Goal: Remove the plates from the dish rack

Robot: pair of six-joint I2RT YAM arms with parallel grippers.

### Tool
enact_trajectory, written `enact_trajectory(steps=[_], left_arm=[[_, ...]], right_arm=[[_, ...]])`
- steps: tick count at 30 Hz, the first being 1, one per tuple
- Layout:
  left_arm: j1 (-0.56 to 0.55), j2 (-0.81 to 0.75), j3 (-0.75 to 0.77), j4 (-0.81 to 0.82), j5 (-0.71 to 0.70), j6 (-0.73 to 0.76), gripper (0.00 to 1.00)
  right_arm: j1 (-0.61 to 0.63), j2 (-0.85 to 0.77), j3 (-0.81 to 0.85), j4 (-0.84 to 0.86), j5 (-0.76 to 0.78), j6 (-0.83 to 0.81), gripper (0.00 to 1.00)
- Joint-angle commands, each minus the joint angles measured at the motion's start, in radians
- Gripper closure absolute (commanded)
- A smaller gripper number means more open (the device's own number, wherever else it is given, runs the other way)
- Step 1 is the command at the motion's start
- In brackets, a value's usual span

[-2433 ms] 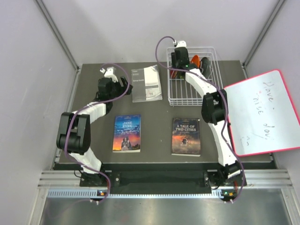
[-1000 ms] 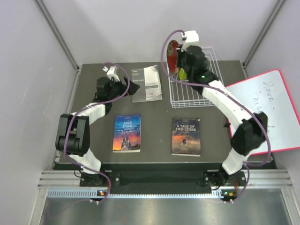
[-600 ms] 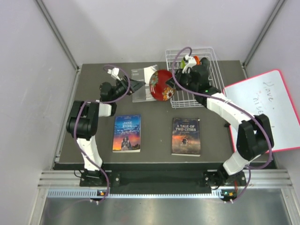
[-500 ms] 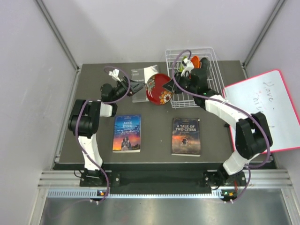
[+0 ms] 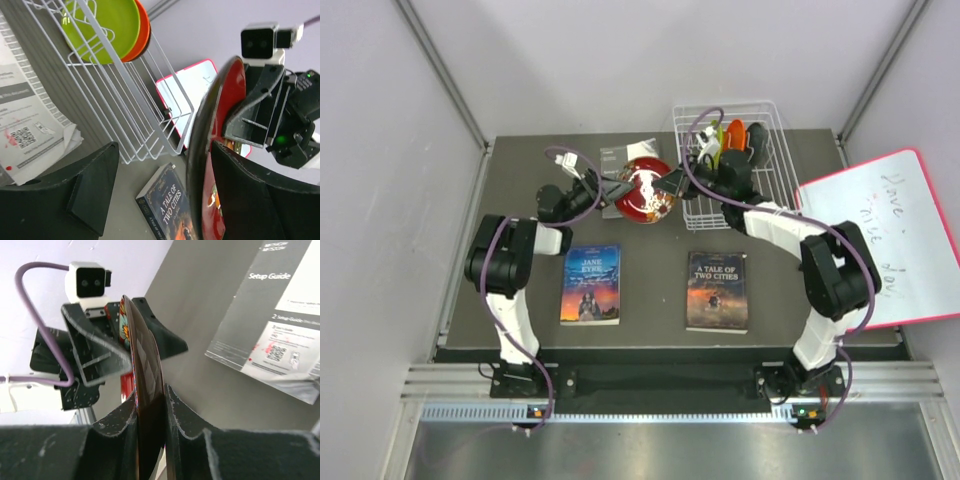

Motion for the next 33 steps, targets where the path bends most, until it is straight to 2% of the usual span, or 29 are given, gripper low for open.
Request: enact_trajectory(steps=[1,2,4,5,8,10,11,13,14,17,20,25,30,33], left_arm=[[-0.027,-0.098,-0.022,0.004,-0.007,0.127,0.25],[-0.031,-0.104,-0.020,-0.021,-0.004,0.149,0.42],[-0.039,-0.123,-0.028,-0.053,-0.023,0.190,0.53],[-0.041,-0.129,-0.034,-0.073,-0.032,0.200,0.75],[-0.042,-0.160,-0.039,-0.135,-0.064,0.246,1.00],[-0.048,-0.181,-0.033,-0.167,-0.073,0.287,1.00],[-0.050,-0.187,-0.033,-0.182,-0.079,0.301,1.00],[-0.051,-0.218,-0.045,-0.239,-0.127,0.345,1.00],[-0.051,-0.232,-0.046,-0.270,-0.150,0.367,1.00],[-0.039,-0.287,-0.042,-0.443,-0.263,0.454,1.00],[0.010,-0.318,-0.033,-0.537,-0.303,0.474,1.00],[0.153,-0.313,-0.007,-0.619,-0.319,0.487,1.00],[0.312,-0.269,0.018,-0.626,-0.299,0.462,1.00],[0.369,-0.226,0.050,-0.649,-0.279,0.468,1.00]], right_arm=[[0.010,0.009,0.098,0.145,-0.043,0.034,1.00],[0.011,0.015,0.108,0.148,-0.053,0.042,1.00],[0.011,0.029,0.116,0.145,-0.059,0.045,1.00],[0.013,0.029,0.116,0.145,-0.059,0.044,1.00],[0.014,0.035,0.114,0.145,-0.059,0.044,0.99],[0.014,0.044,0.119,0.145,-0.067,0.045,0.96],[0.014,0.049,0.124,0.145,-0.072,0.047,0.89],[0.014,0.054,0.125,0.146,-0.073,0.051,0.70],[0.011,0.052,0.130,0.128,-0.067,0.042,0.57],[-0.013,0.040,0.128,0.079,-0.021,0.002,0.35],[-0.057,0.006,0.113,0.004,0.038,-0.047,0.32],[-0.125,-0.049,0.101,-0.083,0.072,-0.097,0.30],[-0.159,-0.080,0.119,-0.157,0.103,-0.165,0.29],[-0.173,-0.084,0.136,-0.182,0.114,-0.182,0.29]])
